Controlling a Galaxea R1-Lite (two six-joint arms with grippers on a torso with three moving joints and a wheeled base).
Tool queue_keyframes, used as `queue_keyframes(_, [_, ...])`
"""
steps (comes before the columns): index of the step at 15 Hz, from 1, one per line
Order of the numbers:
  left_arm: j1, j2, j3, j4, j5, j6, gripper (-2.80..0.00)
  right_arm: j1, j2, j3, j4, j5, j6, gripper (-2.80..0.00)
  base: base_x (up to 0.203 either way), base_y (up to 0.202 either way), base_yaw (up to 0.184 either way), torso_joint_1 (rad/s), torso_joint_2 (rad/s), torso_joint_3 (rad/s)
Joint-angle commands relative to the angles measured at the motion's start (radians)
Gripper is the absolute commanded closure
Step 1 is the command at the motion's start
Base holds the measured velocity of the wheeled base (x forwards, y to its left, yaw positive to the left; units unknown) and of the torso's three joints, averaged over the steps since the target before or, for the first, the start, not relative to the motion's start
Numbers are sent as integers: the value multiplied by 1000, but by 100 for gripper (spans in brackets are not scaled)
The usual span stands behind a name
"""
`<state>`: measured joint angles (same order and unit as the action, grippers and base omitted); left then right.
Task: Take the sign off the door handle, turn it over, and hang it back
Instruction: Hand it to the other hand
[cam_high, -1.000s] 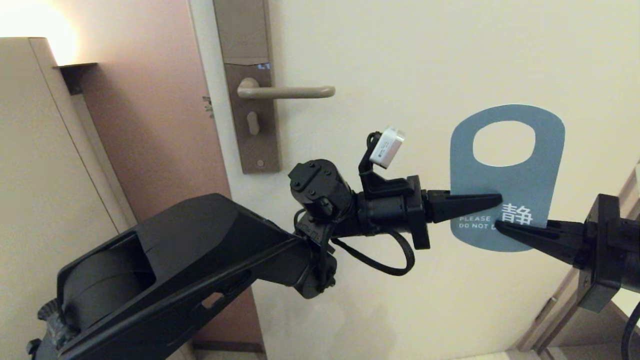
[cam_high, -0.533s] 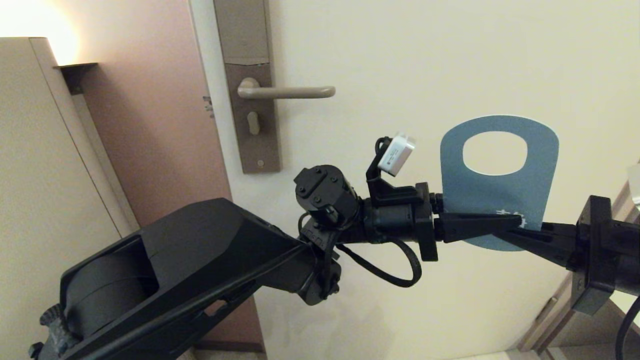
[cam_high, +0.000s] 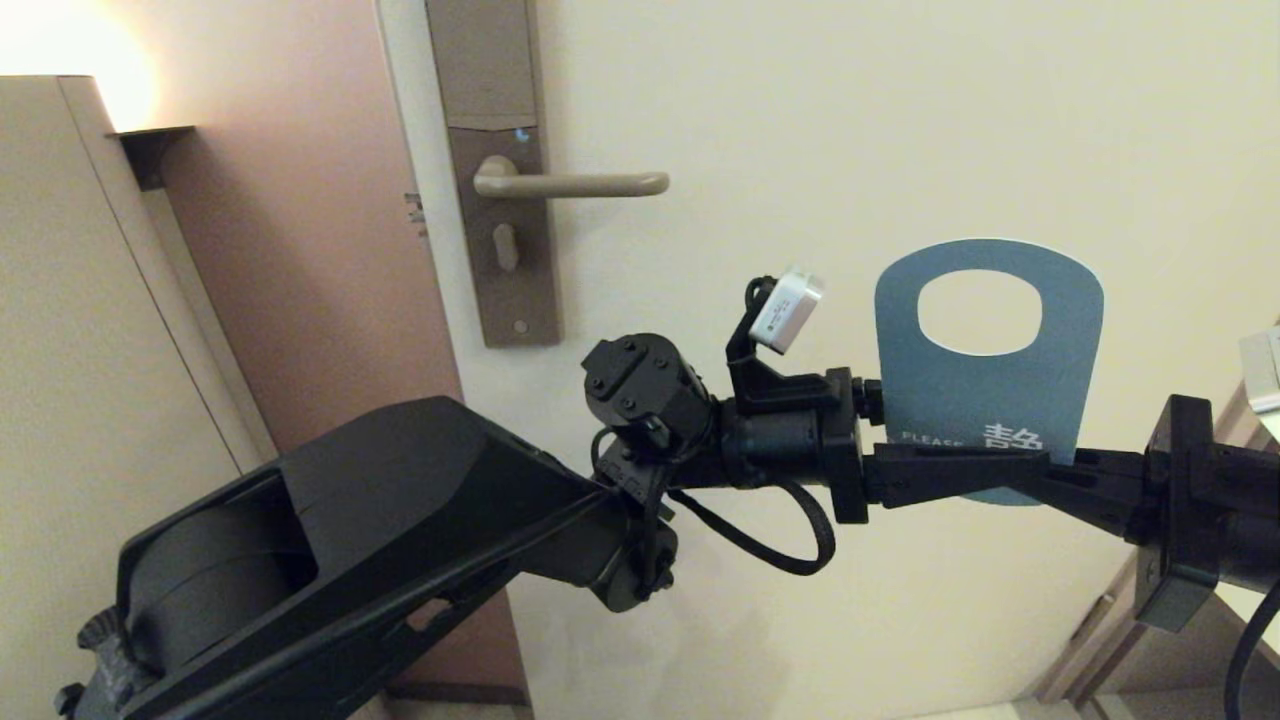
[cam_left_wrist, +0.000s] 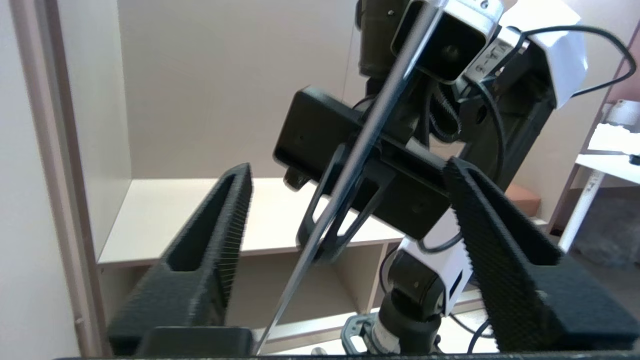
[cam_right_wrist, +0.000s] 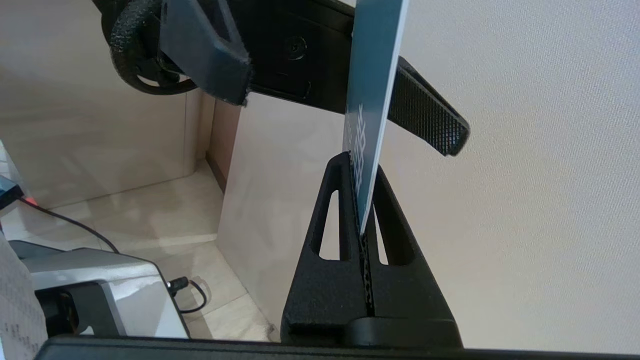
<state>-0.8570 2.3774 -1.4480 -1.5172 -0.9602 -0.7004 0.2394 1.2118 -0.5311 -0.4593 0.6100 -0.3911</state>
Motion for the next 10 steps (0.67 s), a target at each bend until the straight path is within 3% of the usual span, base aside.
queue_keyframes(1, [18, -6, 11, -11, -8, -4, -280, 0, 2, -1, -2, 2, -2, 0, 0, 0, 0, 0, 0, 0])
queue_keyframes(10, [115, -145, 222, -11, -14, 7, -280, -40, -8, -16, -5, -6, 55, 0, 0, 0, 0, 0, 0, 0])
